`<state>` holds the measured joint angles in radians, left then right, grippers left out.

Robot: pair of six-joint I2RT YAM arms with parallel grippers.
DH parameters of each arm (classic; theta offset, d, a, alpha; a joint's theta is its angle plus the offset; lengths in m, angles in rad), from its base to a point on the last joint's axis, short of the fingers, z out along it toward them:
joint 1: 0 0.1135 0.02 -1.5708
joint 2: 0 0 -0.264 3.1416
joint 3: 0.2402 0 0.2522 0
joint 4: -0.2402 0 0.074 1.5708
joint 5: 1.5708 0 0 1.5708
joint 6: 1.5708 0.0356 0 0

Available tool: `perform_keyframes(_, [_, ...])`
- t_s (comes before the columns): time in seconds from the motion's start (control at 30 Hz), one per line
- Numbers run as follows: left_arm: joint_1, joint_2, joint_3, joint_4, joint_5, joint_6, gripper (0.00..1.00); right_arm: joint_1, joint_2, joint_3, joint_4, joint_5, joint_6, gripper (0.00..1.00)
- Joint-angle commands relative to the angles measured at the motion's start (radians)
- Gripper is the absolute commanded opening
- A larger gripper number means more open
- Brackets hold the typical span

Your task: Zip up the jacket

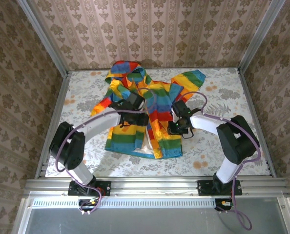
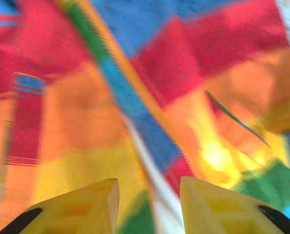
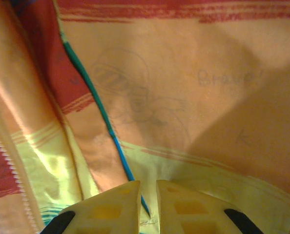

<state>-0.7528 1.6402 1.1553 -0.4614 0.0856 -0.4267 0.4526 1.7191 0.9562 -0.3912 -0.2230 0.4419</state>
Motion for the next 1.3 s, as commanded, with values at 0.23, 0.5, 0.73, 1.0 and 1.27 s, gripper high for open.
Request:
perform_keyframes(0.23, [-0.151, -0.049, -0.211, 0.170, -0.019, -0.345, 0.50, -0.029, 0.016, -0.060, 0.040, -0.027, 0.003, 0.16])
perform_keyframes(0.5, [-0.155, 0.036, -0.248, 0.341, 0.070, -0.395, 0.54, -0.029, -0.010, -0.090, 0.049, -0.033, -0.002, 0.16])
perform_keyframes(0.73, [-0.152, 0.080, -0.208, 0.333, 0.055, -0.360, 0.38, -0.035, -0.058, -0.123, 0.045, -0.020, -0.013, 0.16])
perform_keyframes(1.0, [-0.108, -0.067, -0.252, 0.344, 0.044, -0.243, 0.00, -0.055, -0.145, -0.176, 0.063, -0.034, -0.033, 0.17])
perform_keyframes(1.27, [-0.061, -0.167, -0.383, 0.542, 0.174, -0.154, 0.00, -0.055, -0.318, -0.220, 0.130, -0.151, -0.078, 0.24])
